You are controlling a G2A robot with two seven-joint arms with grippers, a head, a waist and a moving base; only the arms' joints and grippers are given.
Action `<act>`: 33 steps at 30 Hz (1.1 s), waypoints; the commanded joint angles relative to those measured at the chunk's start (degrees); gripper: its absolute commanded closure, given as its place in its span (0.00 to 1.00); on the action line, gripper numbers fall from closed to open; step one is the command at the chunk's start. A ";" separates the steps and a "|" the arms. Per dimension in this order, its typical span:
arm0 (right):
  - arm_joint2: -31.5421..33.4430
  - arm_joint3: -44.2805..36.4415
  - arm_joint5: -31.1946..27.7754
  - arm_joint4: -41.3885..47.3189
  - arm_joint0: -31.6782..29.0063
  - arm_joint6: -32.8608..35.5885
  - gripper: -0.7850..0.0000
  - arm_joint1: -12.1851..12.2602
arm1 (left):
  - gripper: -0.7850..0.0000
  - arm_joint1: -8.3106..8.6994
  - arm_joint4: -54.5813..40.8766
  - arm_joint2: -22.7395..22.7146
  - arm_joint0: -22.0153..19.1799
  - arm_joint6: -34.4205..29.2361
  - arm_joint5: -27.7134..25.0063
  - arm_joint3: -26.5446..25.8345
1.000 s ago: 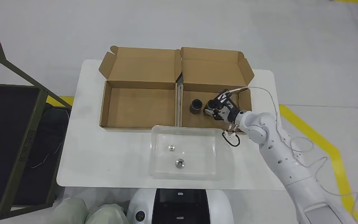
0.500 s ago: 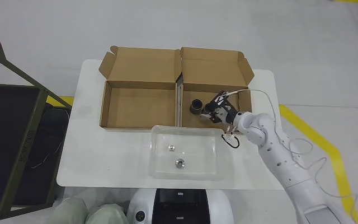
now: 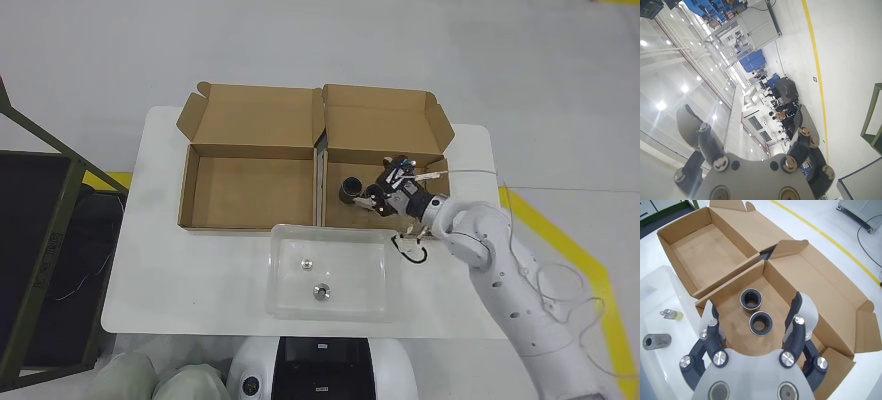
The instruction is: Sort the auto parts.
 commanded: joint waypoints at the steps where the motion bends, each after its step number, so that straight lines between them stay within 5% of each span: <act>1: -0.01 -2.99 -0.75 -0.54 -1.02 0.47 0.07 0.16 | 0.00 0.00 0.00 0.00 0.00 0.00 0.00 0.00; 16: -5.27 -14.46 -7.56 -4.74 -6.04 5.21 0.08 0.67 | 0.00 0.00 0.00 0.00 0.00 0.00 0.00 0.00; 33: -11.57 -9.88 -19.04 -10.10 -5.29 6.53 0.27 1.05 | 0.00 0.00 0.00 0.00 0.00 0.00 0.00 0.00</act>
